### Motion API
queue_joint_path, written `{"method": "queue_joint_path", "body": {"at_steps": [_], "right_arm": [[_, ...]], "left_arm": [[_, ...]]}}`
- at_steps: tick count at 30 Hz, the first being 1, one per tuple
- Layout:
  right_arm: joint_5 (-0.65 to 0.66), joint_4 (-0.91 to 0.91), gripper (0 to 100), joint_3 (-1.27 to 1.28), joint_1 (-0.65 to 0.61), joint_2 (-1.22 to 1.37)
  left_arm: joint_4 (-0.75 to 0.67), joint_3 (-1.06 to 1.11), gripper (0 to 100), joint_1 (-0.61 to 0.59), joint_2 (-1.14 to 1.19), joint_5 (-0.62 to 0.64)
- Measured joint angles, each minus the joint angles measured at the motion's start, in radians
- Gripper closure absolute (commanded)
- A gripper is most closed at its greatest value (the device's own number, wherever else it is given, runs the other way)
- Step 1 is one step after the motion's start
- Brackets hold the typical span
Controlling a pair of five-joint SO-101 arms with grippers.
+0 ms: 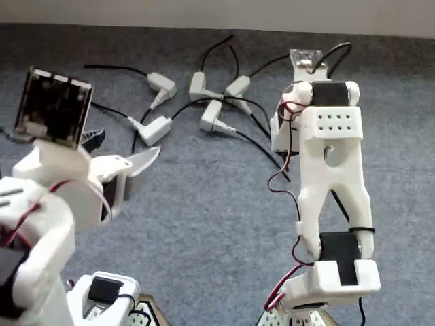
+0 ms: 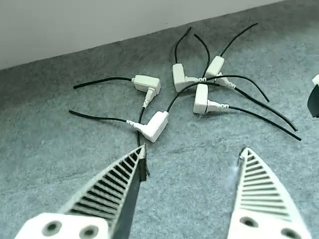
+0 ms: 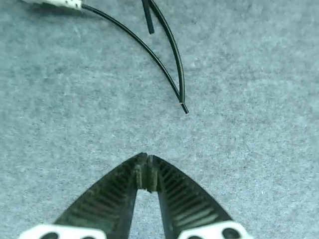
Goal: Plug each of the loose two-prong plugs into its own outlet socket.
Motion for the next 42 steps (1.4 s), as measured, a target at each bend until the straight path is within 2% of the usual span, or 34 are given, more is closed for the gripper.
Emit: {"method": "queue_joint_path", "body": {"at_steps": [5,10,17,27,36,42], "right_arm": [[0.002,0.0,99.1,0.0,-0.037,-0.19],[0.087,0.002,99.1,0.0,-0.066,-0.374],[0.097,0.003,99.1,0.057,-0.068,-0.598],[0.106,0.003,99.1,0.362,-0.068,-0.987],[0.106,-0.064,99.1,0.712,-0.066,-1.246],[0.106,-0.209,99.0,1.059,-0.068,-1.43]], "left_arm": [[0.0,0.152,71,0.014,-0.222,0.0],[0.0,0.322,71,0.014,-0.385,0.002],[-0.018,0.509,71,0.014,-0.621,0.002],[-0.176,0.884,71,0.014,-0.934,0.0],[-0.402,1.241,71,0.014,-0.967,0.0],[-0.442,1.43,71,0.014,-0.967,0.0]]}}
